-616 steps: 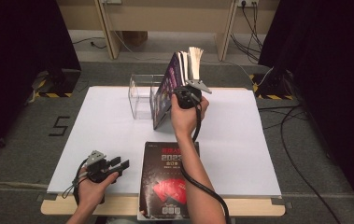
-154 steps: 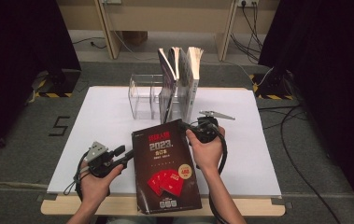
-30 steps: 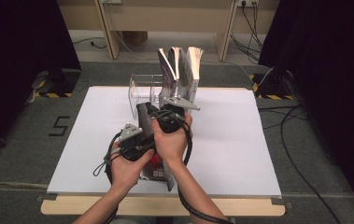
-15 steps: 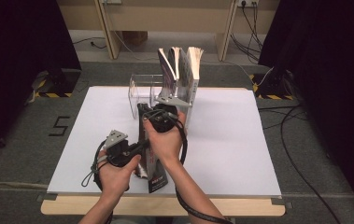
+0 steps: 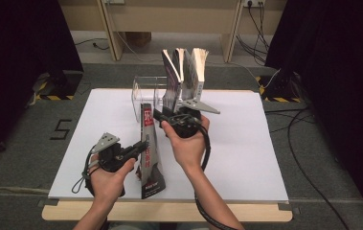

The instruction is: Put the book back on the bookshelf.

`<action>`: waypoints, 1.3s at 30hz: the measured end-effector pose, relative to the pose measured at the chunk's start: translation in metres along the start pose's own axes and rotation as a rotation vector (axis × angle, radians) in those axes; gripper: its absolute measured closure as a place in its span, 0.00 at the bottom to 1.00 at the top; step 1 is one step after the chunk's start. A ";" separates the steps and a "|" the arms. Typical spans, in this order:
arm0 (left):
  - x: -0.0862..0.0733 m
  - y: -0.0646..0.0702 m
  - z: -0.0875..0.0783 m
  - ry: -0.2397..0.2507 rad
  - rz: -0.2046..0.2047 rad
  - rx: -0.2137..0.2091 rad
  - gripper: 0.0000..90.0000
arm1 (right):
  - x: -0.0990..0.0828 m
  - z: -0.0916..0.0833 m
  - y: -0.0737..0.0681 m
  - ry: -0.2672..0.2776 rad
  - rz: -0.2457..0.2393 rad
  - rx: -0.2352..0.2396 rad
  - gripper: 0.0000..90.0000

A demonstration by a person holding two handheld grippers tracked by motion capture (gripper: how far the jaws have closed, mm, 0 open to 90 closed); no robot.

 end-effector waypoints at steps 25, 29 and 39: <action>0.021 -0.013 -0.034 0.077 0.082 -0.005 0.97 | -0.071 -0.078 0.133 -0.056 0.084 -0.321 0.67; 0.023 -0.013 -0.035 0.084 0.090 -0.005 0.97 | -0.081 -0.080 0.143 -0.065 0.072 -0.342 0.66; 0.038 -0.015 -0.039 0.124 0.104 0.012 0.97 | -0.114 -0.092 0.172 -0.116 0.072 -0.406 0.66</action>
Point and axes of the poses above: each handheld gripper's, and its own axes: z roughly forward along the jaws, x roughly out of its top, y roughly to its right, the point moved 4 cm from there along z, roughly forward along the jaws, and after that the axes turned 3 degrees about y, right-handed, at the moved point
